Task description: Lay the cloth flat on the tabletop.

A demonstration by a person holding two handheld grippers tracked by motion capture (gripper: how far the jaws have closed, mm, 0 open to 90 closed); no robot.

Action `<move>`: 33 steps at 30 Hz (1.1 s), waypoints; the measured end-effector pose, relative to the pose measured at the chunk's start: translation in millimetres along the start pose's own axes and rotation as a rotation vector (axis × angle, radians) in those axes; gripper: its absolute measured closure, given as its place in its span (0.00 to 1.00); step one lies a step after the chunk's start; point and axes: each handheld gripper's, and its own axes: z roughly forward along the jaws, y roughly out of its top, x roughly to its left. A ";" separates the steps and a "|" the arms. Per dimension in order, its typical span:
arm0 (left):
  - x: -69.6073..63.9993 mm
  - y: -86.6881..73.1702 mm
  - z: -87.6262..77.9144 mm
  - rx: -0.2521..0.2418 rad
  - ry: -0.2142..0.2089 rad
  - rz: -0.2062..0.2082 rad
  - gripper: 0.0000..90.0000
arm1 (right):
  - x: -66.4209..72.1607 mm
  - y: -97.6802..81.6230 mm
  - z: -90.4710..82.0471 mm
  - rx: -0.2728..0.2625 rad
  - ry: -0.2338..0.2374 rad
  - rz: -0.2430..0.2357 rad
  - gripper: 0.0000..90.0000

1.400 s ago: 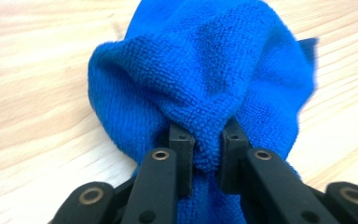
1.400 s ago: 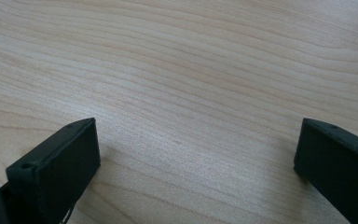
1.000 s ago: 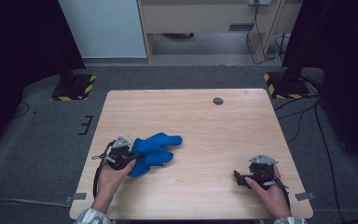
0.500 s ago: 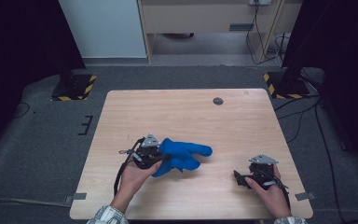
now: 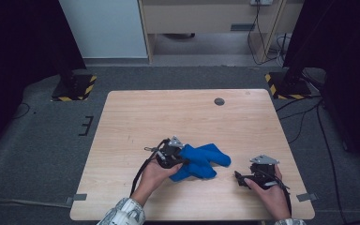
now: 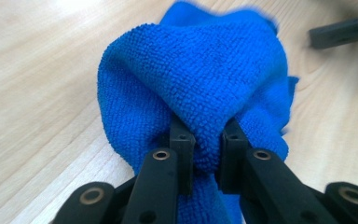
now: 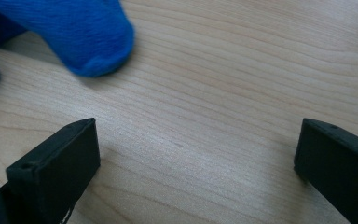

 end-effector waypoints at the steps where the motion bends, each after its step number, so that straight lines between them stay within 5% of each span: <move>1: 1.2 0.9 4.5 0.009 -0.004 0.002 0.88 | -0.1 -0.2 -0.1 -0.002 0.003 -0.006 0.01; 7: 2.9 0.0 27.3 0.053 0.039 0.006 0.85 | 12.4 0.9 -10.7 -0.047 0.078 -0.113 0.26; 14: -2.4 -3.4 14.8 -0.068 0.111 -0.023 0.40 | 43.4 8.3 -20.0 -0.143 0.199 -0.255 0.58; 17: -5.2 -4.1 1.4 -0.123 0.119 -0.040 0.39 | 54.3 8.5 -19.7 -0.141 0.235 -0.309 0.65; 21: -11.5 -7.3 -12.3 -0.145 0.132 -0.038 0.38 | 63.8 8.7 -15.6 -0.127 0.240 -0.357 0.59; 28: -21.5 -14.8 -13.1 -0.143 0.132 -0.022 0.37 | 65.8 10.0 -10.9 -0.121 0.238 -0.345 0.46; 33: -29.0 -26.5 -18.2 -0.153 0.130 -0.003 0.37 | 69.5 12.5 -5.4 -0.133 0.243 -0.364 0.45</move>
